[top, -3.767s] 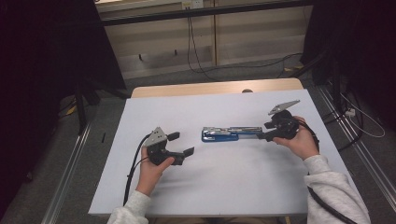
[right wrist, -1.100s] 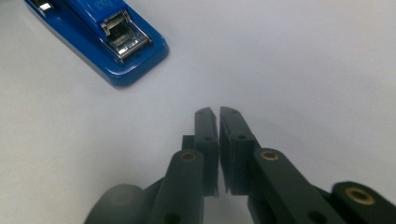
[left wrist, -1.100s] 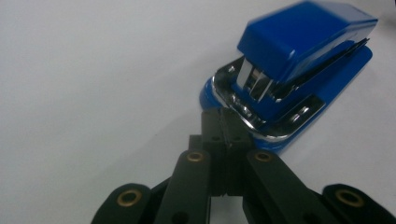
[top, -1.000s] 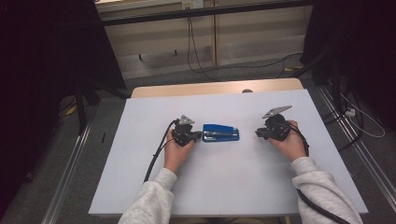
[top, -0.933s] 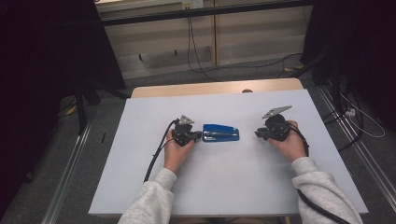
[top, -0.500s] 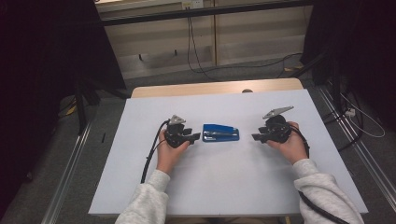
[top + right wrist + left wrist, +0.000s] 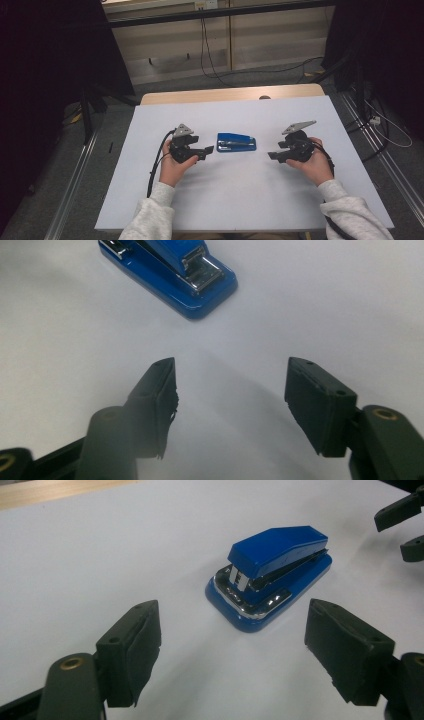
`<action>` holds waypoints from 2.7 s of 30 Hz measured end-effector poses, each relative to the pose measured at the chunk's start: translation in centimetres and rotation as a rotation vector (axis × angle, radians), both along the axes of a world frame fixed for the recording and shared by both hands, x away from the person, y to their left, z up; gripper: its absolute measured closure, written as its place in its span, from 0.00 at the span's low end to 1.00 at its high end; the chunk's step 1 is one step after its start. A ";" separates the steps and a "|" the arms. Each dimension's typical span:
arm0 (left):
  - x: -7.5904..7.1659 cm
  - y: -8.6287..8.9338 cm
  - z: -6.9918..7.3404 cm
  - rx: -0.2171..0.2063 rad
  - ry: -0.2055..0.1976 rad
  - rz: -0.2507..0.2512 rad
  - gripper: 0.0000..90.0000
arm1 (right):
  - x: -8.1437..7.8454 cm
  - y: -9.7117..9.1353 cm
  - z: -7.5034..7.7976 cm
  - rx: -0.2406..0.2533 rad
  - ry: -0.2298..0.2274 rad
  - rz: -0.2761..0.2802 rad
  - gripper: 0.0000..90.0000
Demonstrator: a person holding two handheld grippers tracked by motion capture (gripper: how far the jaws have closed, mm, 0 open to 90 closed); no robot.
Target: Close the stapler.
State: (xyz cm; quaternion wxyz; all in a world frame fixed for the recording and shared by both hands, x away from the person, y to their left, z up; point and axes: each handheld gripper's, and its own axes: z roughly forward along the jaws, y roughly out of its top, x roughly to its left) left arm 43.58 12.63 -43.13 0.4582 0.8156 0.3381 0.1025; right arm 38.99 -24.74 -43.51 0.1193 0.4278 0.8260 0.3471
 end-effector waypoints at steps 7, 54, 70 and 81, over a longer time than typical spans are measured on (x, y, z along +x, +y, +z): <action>-0.7 0.9 0.4 -0.016 0.003 0.009 0.18 | -1.1 -0.1 0.2 0.015 -0.003 0.005 0.35; -5.5 8.1 1.1 -0.052 -0.020 0.038 0.10 | -5.5 -0.5 0.9 -0.005 -0.006 0.036 0.27; -7.2 10.7 1.1 -0.043 -0.025 0.049 0.10 | -6.2 -1.0 1.0 0.002 -0.008 0.037 0.27; -8.0 11.8 0.8 -0.049 -0.027 0.058 0.10 | -6.8 -1.7 1.1 0.006 -0.010 0.028 0.27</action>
